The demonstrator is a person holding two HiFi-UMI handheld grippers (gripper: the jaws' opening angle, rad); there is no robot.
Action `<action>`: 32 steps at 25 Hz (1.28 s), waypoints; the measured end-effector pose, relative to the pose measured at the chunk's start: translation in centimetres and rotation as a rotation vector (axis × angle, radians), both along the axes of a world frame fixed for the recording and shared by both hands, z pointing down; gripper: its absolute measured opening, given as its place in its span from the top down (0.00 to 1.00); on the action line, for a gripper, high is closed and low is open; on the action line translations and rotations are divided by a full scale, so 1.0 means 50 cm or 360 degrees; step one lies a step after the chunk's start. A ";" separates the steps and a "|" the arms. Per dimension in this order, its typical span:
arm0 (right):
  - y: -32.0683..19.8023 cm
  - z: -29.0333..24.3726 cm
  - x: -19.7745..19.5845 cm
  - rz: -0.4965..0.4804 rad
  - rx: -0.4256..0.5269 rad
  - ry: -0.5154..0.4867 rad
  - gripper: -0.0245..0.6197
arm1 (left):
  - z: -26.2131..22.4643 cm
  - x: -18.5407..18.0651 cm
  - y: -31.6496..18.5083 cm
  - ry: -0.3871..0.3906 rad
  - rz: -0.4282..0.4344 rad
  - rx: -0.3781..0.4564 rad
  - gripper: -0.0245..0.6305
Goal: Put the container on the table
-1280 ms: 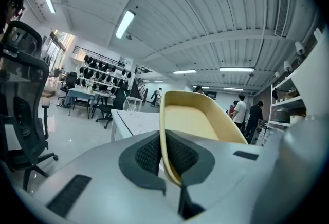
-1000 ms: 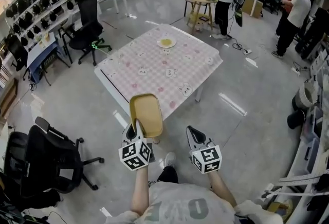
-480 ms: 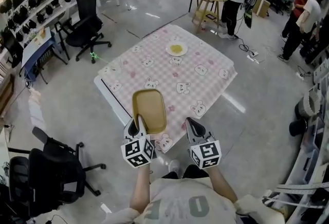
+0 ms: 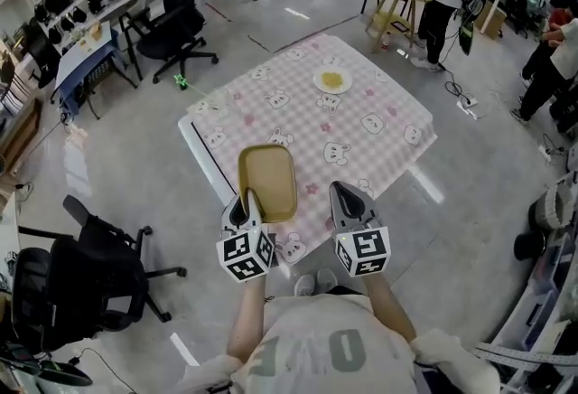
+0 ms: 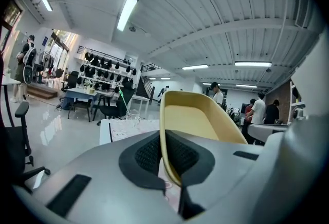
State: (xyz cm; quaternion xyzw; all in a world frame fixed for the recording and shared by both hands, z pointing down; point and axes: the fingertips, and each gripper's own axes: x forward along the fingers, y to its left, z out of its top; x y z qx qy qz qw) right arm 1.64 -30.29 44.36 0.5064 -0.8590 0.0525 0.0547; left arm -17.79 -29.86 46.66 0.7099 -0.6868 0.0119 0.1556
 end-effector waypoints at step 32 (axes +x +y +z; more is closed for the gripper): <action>0.000 0.068 -0.018 -0.0150 -0.0194 -0.0020 0.92 | 0.131 -0.058 -0.185 -0.0102 0.0039 -0.0452 0.92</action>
